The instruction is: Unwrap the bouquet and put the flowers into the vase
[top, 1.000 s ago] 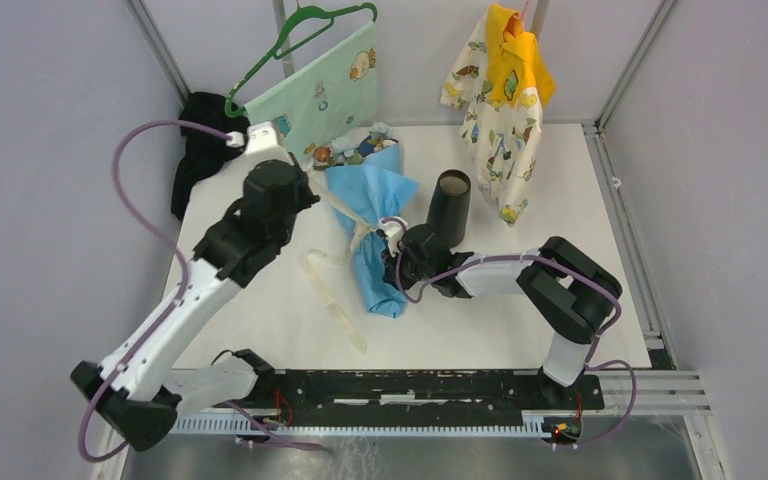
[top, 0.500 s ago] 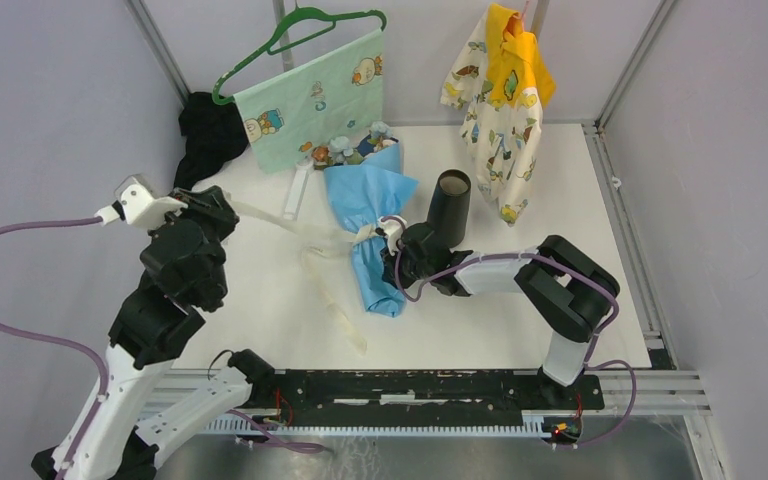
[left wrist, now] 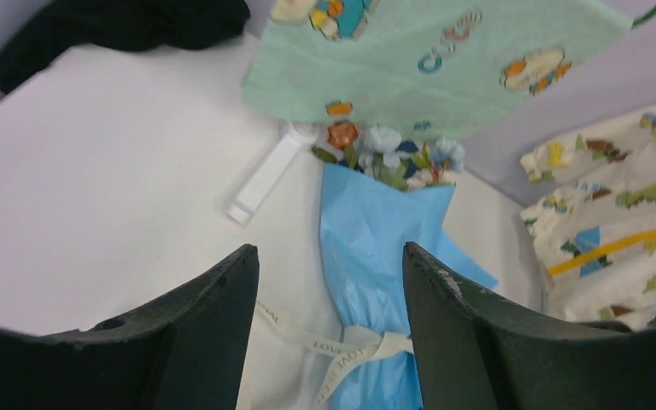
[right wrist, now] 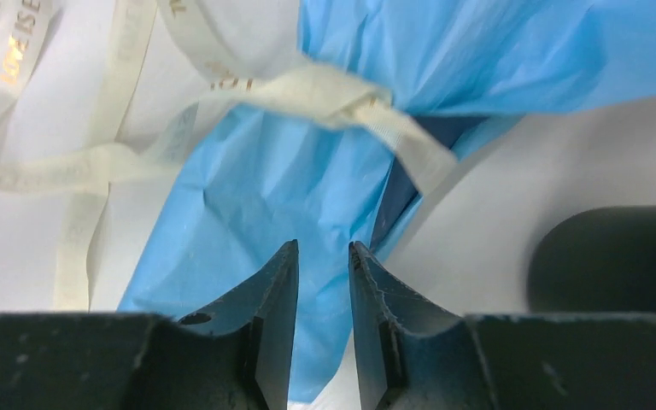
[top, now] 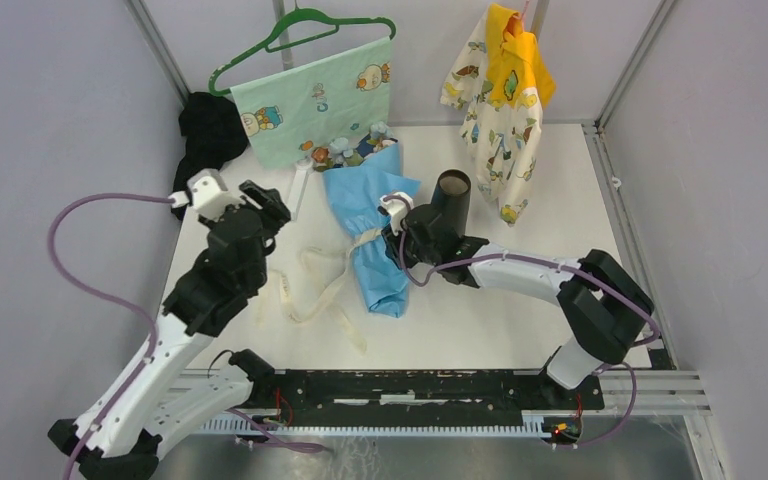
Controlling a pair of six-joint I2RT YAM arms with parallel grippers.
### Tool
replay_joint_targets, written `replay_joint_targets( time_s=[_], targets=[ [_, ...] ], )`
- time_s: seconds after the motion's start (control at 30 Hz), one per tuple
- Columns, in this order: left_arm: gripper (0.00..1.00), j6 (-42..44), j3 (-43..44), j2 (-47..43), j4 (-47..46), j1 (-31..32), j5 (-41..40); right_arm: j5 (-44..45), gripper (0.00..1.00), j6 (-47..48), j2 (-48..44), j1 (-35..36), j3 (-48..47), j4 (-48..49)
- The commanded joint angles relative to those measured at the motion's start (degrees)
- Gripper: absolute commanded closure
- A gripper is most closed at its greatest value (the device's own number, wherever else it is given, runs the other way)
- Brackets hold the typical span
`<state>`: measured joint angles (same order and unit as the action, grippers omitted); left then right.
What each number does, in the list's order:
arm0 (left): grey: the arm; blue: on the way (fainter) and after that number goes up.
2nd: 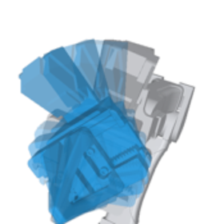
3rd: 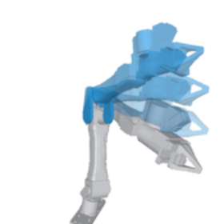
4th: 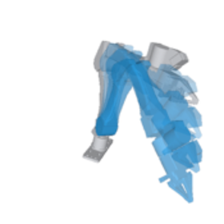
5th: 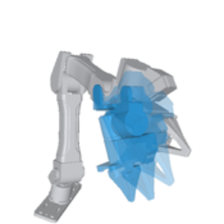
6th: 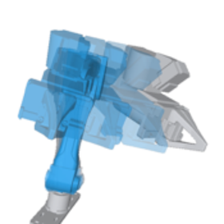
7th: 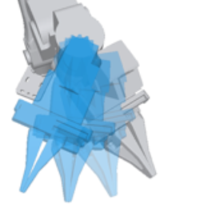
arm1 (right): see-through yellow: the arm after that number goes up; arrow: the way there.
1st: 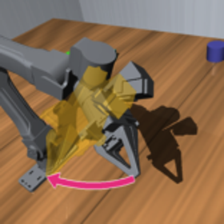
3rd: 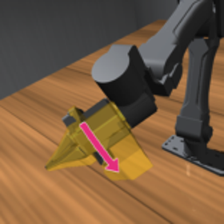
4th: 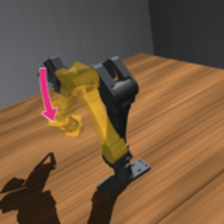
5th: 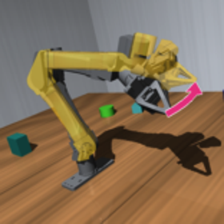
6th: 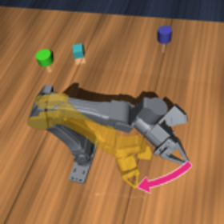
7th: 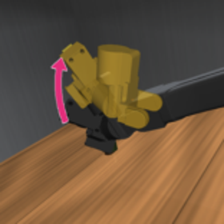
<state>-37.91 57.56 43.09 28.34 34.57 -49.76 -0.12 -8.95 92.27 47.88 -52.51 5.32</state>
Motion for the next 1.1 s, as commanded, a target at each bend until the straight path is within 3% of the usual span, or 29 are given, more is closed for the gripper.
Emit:
replay_joint_targets(
  time_s=[0.0,0.33,0.63,1.07],
  targets=[
    [0.32,-0.14,-4.16,3.88,-10.94,-0.17,8.18,5.07,0.67,2.93,2.43,-0.24,-7.26,-2.76],
    [0.32,-0.45,-8.37,6.9,-13.16,-0.2,9.39,10.27,0.69,6.34,13.29,-0.76,-18.3,-6.95],
    [0.32,-1.12,-9.66,10.8,-15.81,-0.14,14.9,15.78,0.69,8.45,15.84,-2.18,-21.22,-7.47],
    [0.32,-1.48,-11.58,14.73,-18.62,-0.2,20.25,15.69,0.62,8.51,19.9,-2.36,-27.19,-7.71]
  ],
)
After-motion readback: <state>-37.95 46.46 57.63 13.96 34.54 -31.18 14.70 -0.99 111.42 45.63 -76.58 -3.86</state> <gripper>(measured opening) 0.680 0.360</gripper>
